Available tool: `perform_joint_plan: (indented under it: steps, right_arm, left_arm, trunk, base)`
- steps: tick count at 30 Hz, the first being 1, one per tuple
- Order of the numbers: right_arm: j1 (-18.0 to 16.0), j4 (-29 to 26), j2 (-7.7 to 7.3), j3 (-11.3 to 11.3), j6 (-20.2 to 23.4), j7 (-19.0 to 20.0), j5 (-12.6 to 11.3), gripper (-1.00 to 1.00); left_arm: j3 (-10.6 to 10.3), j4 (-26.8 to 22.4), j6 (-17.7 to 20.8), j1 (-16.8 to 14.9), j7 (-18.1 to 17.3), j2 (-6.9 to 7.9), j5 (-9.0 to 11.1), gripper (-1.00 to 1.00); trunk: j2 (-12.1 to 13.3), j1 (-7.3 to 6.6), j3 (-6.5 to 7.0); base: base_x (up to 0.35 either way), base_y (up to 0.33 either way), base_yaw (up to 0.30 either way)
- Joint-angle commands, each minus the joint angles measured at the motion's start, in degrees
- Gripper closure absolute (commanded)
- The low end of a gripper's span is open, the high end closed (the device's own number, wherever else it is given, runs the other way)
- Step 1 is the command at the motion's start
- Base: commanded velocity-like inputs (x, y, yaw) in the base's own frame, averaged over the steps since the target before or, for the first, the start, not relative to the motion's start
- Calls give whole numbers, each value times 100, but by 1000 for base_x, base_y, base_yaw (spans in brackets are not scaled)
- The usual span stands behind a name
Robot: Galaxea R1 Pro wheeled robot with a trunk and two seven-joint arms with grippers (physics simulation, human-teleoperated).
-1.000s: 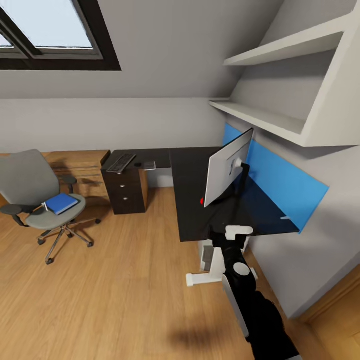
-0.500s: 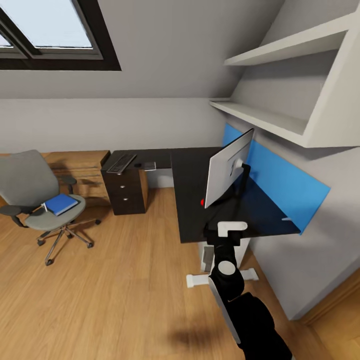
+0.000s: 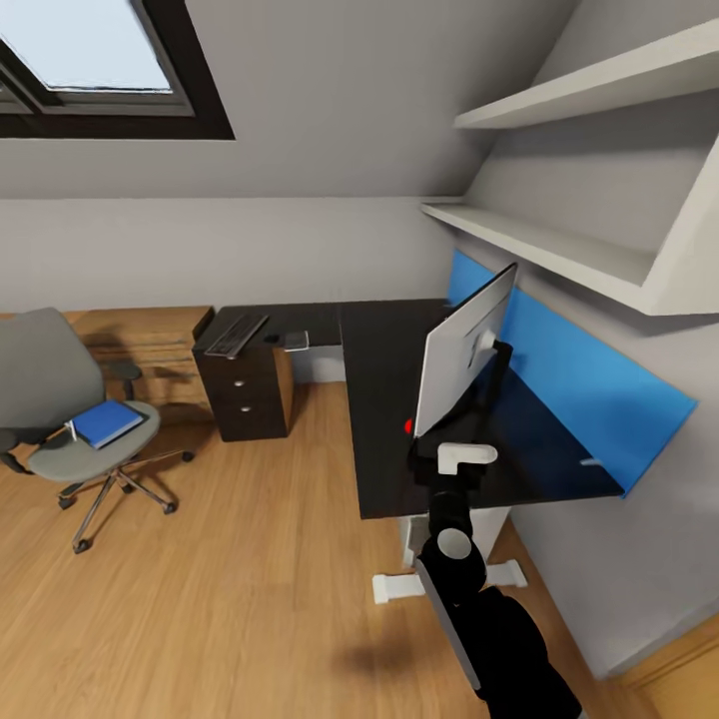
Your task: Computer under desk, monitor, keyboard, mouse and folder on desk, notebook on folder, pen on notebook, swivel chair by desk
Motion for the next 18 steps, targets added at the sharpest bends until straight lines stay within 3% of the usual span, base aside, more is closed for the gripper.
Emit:
perform_joint_plan:
  steps: [1, 10, 18]
  right_arm:
    - [-5, -1, 0, 7, 49, -22, 49, -100]
    - [-3, 3, -9, -1, 25, -24, 59, -100]
    - [-2, -1, -10, -6, 23, -24, 59, -100]
  left_arm:
    - [-10, 1, -16, -4, 20, -1, -3, -100]
    - [-15, 1, -16, -4, 19, -5, -3, -100]
    - [-16, 69, -18, -4, 22, -13, -3, -100]
  trunk:
    - [-9, 6, -10]
    - [-9, 6, -10]
    - [-9, 6, -10]
  base:
    - [318, 0, 0]
    - [287, 0, 0]
    - [73, 0, 0]
